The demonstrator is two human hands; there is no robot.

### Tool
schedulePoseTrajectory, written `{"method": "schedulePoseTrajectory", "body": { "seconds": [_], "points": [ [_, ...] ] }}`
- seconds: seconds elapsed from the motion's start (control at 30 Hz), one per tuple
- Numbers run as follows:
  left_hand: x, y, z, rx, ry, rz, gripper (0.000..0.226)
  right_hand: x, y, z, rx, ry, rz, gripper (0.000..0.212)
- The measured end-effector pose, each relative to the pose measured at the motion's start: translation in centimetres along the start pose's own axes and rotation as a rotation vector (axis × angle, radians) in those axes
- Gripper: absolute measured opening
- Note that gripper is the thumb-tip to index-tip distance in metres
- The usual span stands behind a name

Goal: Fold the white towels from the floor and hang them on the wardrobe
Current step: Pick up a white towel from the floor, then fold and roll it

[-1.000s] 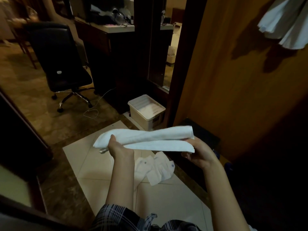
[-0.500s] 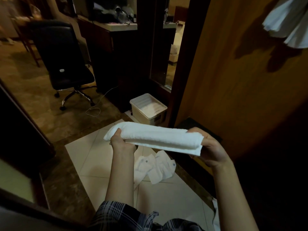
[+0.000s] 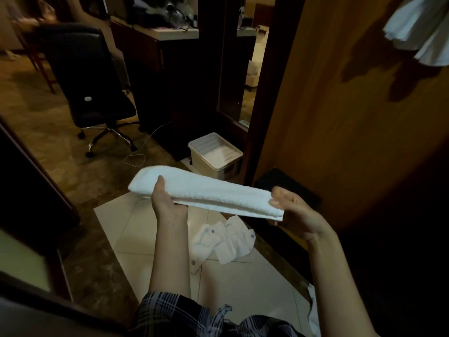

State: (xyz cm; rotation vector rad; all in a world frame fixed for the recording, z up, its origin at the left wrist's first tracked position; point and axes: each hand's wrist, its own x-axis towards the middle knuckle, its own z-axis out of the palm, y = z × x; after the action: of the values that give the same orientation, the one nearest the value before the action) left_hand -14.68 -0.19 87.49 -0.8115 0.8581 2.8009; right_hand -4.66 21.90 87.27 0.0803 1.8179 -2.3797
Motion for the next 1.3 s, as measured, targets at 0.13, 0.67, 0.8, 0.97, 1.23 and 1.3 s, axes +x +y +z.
{"method": "schedulePoseTrajectory", "body": {
  "seconds": [0.13, 0.67, 0.8, 0.97, 1.23, 1.3],
  "points": [
    [-0.4, 0.8, 0.2, 0.095, -0.130, 0.079, 0.018, 0.2, 1.7, -0.8, 0.113, 0.026, 0.069, 0.038],
    [-2.5, -0.9, 0.9, 0.546, -0.744, 0.207, 0.032, -0.4, 3.8, -1.3, -0.588, 0.190, 0.366, 0.041],
    [-3.6, -2.5, 1.8, 0.902, -1.009, 0.209, 0.025, 0.0, 1.3, 0.7, -0.570, 0.081, 0.157, 0.068],
    [-3.7, -3.6, 1.8, 0.969, -1.033, 0.201, 0.031, 0.4, -0.5, 3.2, -0.375, 0.097, -0.065, 0.046],
    [-3.7, -3.1, 1.9, 0.837, -0.895, 0.265, 0.022, 2.1, 3.3, 4.8, -0.320, 0.222, -0.020, 0.042],
    [-3.5, -3.0, 1.7, 0.767, -0.818, 0.268, 0.025, 2.1, 3.9, 4.7, -0.351, 0.237, 0.025, 0.040]
  ]
}}
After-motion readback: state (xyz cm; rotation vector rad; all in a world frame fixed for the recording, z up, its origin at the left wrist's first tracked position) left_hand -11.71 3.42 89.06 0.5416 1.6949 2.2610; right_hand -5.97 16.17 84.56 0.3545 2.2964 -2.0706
